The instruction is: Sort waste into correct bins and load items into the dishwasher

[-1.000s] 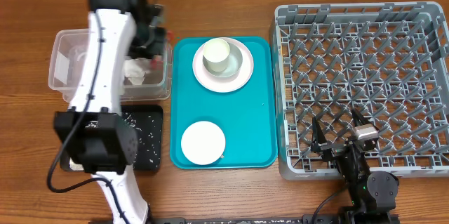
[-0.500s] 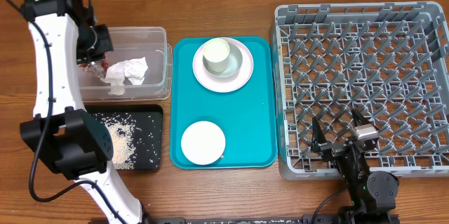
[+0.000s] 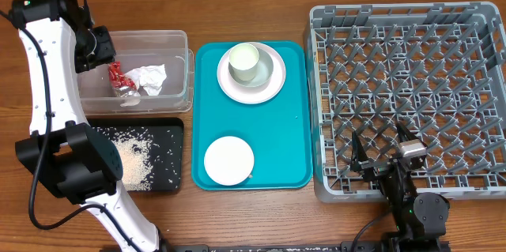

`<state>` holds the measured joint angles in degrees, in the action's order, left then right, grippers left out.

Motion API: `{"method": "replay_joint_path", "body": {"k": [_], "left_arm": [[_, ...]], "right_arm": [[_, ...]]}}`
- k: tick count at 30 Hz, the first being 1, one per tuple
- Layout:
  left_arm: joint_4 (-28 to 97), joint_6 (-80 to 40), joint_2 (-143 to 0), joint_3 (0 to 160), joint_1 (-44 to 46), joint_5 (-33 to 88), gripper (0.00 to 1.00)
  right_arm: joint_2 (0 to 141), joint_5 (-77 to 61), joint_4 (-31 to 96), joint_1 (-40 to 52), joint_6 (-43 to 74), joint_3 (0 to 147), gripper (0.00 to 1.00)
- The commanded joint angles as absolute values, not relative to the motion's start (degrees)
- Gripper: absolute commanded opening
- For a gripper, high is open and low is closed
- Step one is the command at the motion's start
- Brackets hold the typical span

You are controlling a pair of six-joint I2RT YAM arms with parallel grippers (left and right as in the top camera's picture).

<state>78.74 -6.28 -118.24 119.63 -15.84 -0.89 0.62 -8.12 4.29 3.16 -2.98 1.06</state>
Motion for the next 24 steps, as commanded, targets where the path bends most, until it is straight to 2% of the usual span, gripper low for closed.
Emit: {"method": "replay_joint_path", "body": {"k": [1,7,10,15,20,24], "left_arm": [[79.6,-4.5,-118.0,119.7,-14.8,5.0,0.40],[81.1,-3.6,-118.0,119.7,-10.6,22.5,0.51],[81.5,-3.6,-118.0,119.4,-6.7,28.3,0.49],[78.3,-5.6,-118.0,119.4,1.1,27.4,0.47],[75.4,-13.8,-118.0,119.3,10.1,18.8,0.48],[76.0,-15.8,-118.0,119.3,15.8,14.4,0.45]], "right_arm": [[0.2,-7.9,4.0,3.6,-2.8,0.4,1.00],[0.2,-7.9,4.0,3.6,-2.8,0.4,1.00],[0.2,-7.9,4.0,3.6,-2.8,0.4,1.00],[0.2,-7.9,4.0,3.6,-2.8,0.4,1.00],[0.2,-7.9,4.0,3.6,-2.8,0.4,1.00],[0.2,-7.9,4.0,3.6,-2.8,0.4,1.00]]}}
